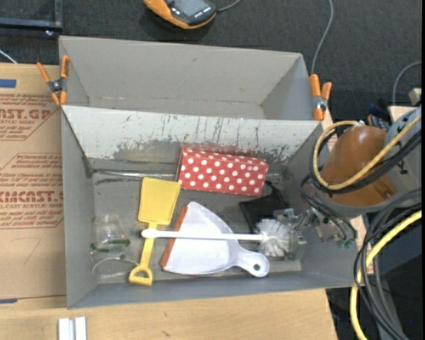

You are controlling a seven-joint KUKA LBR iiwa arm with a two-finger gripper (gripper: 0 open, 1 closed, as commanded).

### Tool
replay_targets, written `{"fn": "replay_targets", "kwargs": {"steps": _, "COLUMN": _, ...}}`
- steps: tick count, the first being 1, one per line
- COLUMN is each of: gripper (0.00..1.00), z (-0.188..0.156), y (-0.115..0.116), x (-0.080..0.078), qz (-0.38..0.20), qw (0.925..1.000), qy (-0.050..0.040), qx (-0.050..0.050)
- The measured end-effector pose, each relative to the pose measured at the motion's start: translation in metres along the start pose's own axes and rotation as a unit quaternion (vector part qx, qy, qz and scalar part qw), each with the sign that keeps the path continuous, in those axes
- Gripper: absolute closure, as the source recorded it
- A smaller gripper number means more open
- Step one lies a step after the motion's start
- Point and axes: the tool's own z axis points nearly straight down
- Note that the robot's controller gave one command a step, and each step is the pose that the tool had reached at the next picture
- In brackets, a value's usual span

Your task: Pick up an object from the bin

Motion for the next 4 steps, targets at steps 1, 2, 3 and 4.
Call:
{"fn": "replay_targets", "kwargs": {"steps": 1, "gripper": 1.0, "z": 0.0, "y": -0.02, "x": -0.002, "qz": -0.001, "qw": 1.0, "qy": -0.0008, "qx": 0.0}}
{"fn": "replay_targets", "kwargs": {"steps": 2, "gripper": 1.0, "z": -0.007, "y": -0.014, "x": -0.005, "qz": -0.005, "qw": 1.0, "qy": -0.0005, "qx": 0.0}}
{"fn": "replay_targets", "kwargs": {"steps": 3, "gripper": 1.0, "z": 0.0, "y": -0.013, "x": -0.028, "qz": -0.006, "qw": 1.0, "qy": -0.002, "qx": 0.0}}
{"fn": "replay_targets", "kwargs": {"steps": 4, "gripper": 1.0, "z": 0.0, "y": -0.015, "x": -0.025, "qz": -0.015, "qw": 0.9999, "qy": -0.001, "qx": 0.0}}
